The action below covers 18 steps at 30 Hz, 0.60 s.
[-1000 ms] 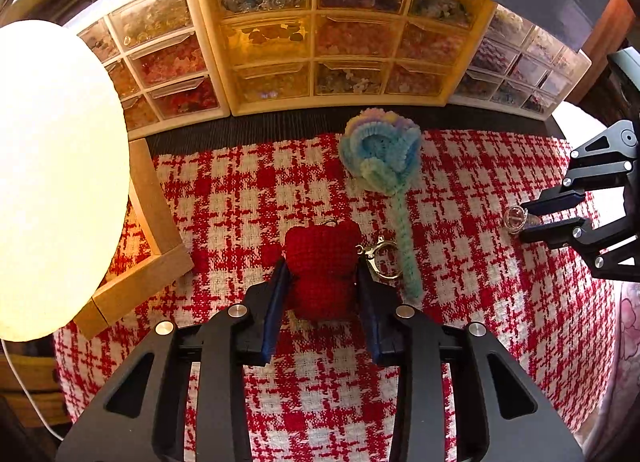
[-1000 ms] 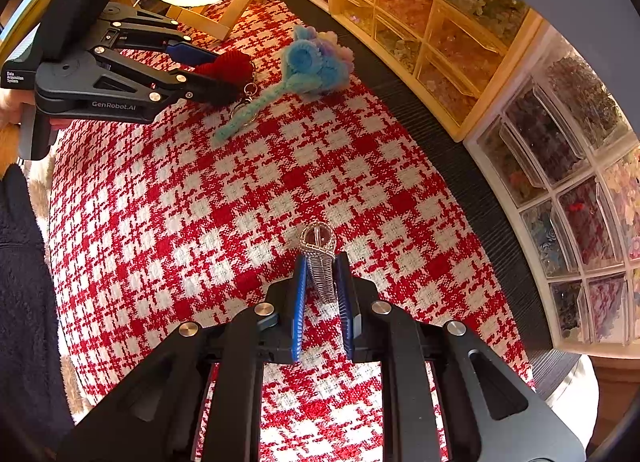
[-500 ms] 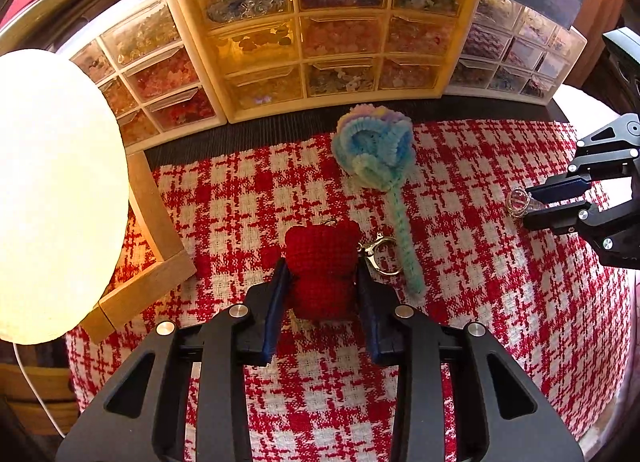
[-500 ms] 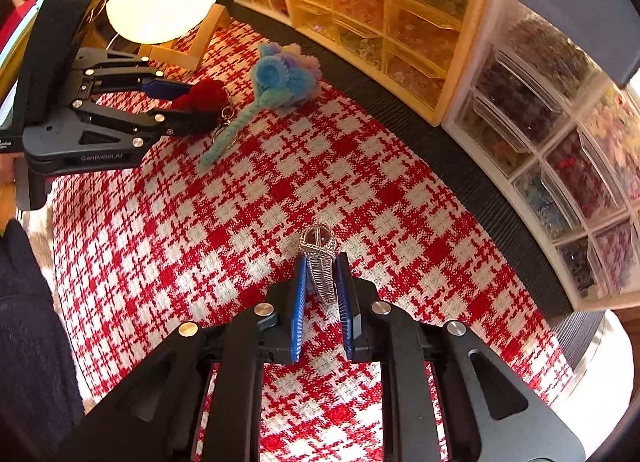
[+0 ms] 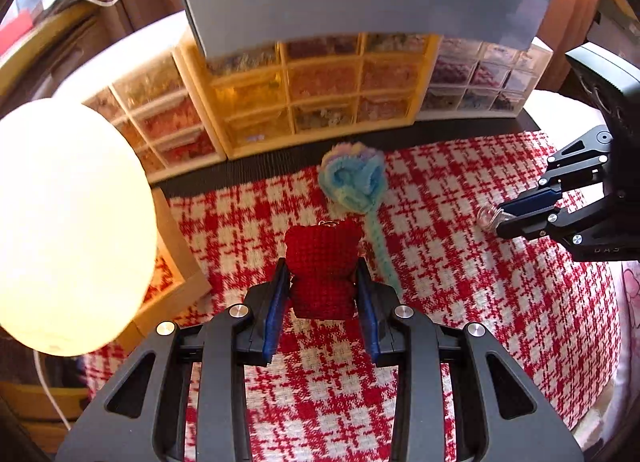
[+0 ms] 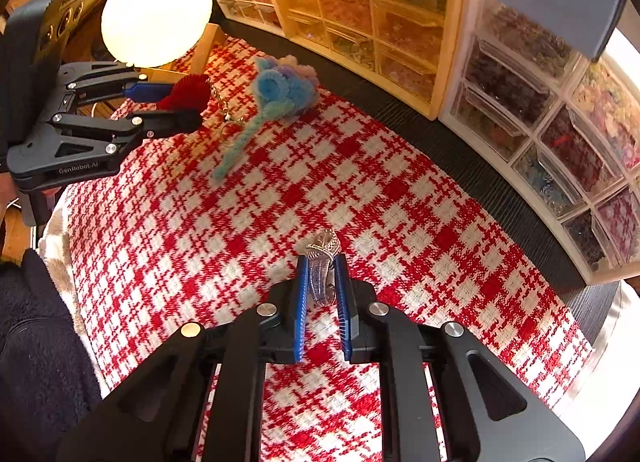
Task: Organize jewelry
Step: 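Lift the red bear with left tool while right tool lifts the pendant toward the box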
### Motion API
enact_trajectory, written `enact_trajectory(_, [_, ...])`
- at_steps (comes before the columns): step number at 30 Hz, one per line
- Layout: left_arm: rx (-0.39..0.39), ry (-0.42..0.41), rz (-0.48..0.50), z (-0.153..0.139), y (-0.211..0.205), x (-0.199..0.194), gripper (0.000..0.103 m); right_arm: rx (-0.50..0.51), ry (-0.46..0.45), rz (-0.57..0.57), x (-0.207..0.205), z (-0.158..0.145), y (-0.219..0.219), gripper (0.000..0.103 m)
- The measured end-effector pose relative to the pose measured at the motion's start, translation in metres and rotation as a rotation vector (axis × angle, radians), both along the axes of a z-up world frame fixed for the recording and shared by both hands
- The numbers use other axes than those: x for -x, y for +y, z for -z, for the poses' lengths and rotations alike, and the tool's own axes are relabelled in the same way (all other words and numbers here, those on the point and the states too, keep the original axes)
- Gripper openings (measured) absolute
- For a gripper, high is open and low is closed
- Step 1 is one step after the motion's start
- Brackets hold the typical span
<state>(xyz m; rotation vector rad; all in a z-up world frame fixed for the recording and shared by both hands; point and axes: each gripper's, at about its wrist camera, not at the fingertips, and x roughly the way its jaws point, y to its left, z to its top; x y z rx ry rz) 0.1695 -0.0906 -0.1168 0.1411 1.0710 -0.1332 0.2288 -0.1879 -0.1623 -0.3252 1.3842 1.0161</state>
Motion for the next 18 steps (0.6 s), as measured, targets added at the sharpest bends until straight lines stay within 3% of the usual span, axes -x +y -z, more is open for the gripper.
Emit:
enact_trajectory(7, [0.012, -0.056, 0.033, -0.033, 0.000, -0.006, 0.033, -0.027, -0.040, 0.024, 0.000, -0.037, -0.010, 0.014])
enact_trajectory(11, [0.057, -0.082, 0.038, -0.056, 0.002, -0.007, 0.033, -0.048, -0.077, 0.021, -0.003, -0.058, -0.008, 0.014])
enact_trajectory(18, [0.003, -0.159, 0.081, -0.096, -0.011, -0.005, 0.033, -0.083, -0.136, 0.024, -0.013, -0.099, -0.007, 0.014])
